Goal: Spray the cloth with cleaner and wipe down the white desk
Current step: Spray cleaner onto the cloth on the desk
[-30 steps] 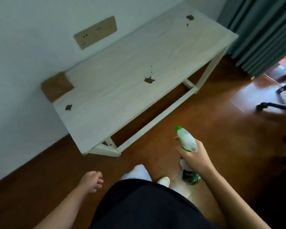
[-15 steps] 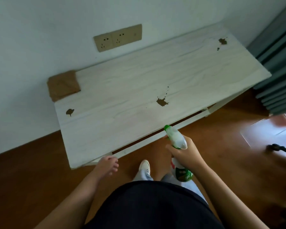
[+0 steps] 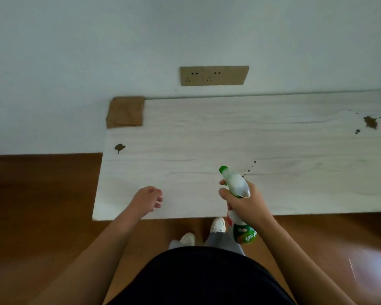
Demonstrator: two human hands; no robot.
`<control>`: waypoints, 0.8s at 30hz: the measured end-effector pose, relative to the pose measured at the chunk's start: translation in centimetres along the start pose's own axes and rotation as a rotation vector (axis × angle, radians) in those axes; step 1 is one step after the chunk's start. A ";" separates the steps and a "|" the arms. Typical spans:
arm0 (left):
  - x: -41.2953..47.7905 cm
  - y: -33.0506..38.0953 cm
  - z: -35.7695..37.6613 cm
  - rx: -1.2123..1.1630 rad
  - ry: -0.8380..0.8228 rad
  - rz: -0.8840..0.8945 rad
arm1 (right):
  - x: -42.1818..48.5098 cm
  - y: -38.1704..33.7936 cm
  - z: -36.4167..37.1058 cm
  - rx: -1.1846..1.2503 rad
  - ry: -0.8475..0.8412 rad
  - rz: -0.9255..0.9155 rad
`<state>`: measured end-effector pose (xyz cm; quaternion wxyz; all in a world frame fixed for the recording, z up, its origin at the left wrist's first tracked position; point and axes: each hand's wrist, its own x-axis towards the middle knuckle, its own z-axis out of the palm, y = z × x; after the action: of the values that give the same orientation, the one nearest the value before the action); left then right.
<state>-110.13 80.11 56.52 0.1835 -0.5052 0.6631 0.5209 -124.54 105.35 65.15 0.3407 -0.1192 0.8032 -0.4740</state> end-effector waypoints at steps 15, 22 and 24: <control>2.5 -2.7 -7.8 -0.264 0.242 -0.154 | 12.8 -8.1 5.2 -0.115 -0.202 -0.174; 6.4 -1.9 -13.5 -0.289 0.244 -0.121 | 18.3 -10.8 10.0 -0.159 -0.223 -0.208; 8.2 -2.0 -15.0 -0.289 0.244 -0.123 | 20.3 -11.7 11.4 -0.189 -0.229 -0.212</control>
<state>-107.65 63.20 55.07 0.0587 -0.6252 0.5667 0.5333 -133.51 81.01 62.59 0.3652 -0.2878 0.7832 -0.4128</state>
